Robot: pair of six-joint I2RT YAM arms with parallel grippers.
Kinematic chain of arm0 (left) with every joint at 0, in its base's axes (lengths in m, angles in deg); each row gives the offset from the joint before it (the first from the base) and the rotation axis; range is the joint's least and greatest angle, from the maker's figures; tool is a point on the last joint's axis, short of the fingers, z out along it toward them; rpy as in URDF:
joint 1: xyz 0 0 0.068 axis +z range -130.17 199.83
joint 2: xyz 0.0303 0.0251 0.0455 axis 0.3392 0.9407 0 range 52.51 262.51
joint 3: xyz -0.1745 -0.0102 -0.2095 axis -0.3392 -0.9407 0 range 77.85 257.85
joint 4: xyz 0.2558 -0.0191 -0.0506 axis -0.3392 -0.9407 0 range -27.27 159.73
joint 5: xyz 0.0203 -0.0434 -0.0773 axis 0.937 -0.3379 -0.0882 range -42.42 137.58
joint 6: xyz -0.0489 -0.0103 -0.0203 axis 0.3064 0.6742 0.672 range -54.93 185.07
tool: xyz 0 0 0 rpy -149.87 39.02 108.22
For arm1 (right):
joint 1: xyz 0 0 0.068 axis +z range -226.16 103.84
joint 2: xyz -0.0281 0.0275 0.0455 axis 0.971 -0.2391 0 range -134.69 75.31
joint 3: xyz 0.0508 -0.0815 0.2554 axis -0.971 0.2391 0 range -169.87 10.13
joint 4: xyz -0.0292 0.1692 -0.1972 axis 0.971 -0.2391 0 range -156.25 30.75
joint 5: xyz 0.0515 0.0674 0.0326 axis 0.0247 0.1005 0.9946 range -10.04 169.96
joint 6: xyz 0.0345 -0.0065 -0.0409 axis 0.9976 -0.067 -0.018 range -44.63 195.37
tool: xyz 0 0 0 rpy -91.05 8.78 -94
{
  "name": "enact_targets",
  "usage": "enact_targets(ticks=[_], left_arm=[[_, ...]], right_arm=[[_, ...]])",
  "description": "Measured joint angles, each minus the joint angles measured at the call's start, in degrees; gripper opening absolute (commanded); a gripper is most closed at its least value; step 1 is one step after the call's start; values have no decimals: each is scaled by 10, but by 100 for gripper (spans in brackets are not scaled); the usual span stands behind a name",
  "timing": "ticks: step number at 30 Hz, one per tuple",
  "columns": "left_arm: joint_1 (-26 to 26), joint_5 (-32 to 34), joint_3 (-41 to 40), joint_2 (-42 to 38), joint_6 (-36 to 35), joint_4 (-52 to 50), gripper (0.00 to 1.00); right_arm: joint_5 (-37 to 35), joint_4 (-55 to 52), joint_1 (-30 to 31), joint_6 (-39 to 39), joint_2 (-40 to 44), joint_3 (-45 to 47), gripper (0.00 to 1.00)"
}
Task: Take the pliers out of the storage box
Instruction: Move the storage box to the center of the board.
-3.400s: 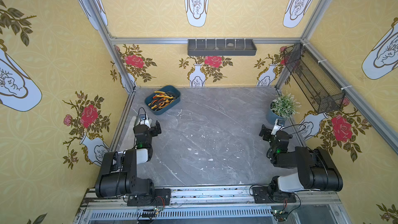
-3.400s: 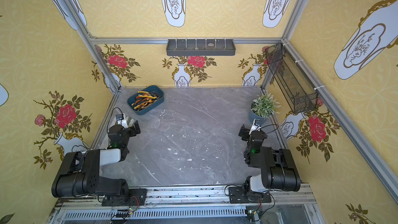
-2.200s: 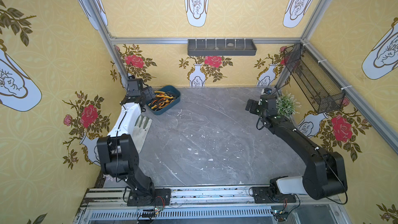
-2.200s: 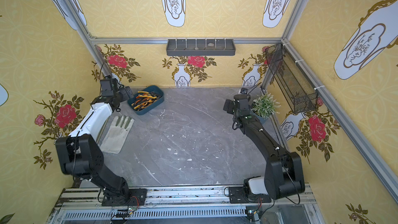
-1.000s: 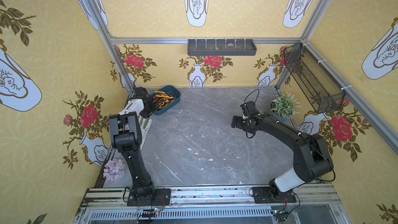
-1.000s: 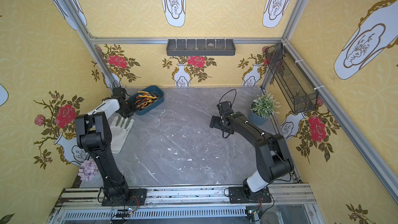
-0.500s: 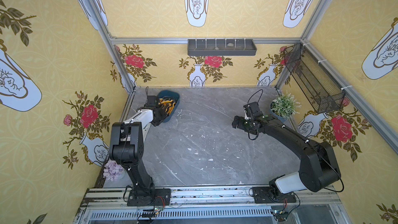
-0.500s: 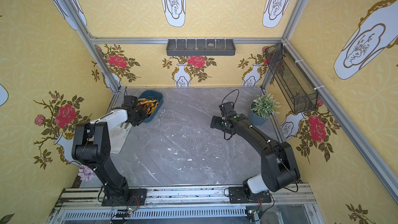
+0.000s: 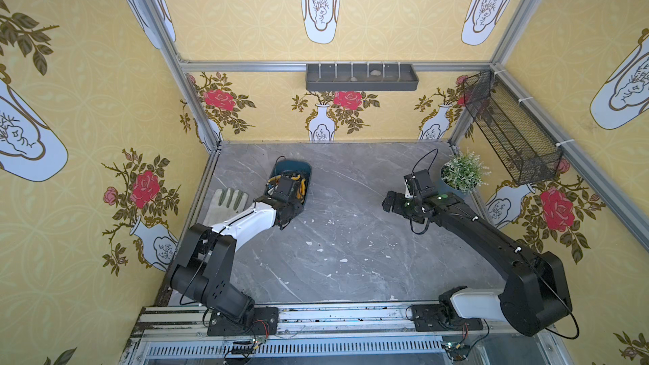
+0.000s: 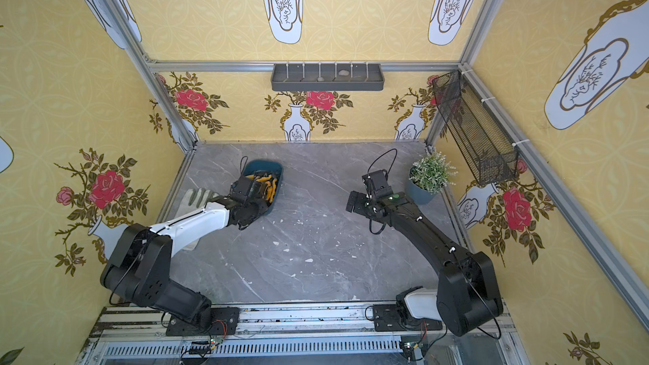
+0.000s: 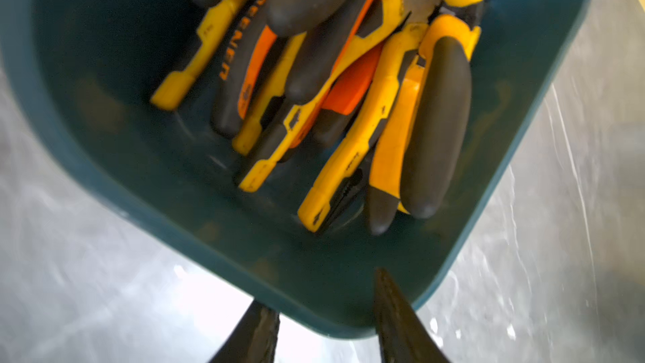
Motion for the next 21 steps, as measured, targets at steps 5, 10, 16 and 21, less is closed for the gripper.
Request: enact_targets(ticks=[5, 10, 16, 21], left_arm=[[-49, -22, 5, -101, 9, -102, 71], [46, -5, 79, -174, -82, -150, 72], [153, -15, 103, -124, -253, -170, 41], [163, -17, 111, -65, -339, -189, 37]], right_arm=[[-1, -16, 1, 0, 14, 10, 97], [-16, -20, 6, 5, 17, 12, 97], [-17, -3, 7, 26, 0, 34, 98], [-12, 24, 8, 39, -9, 50, 96]])
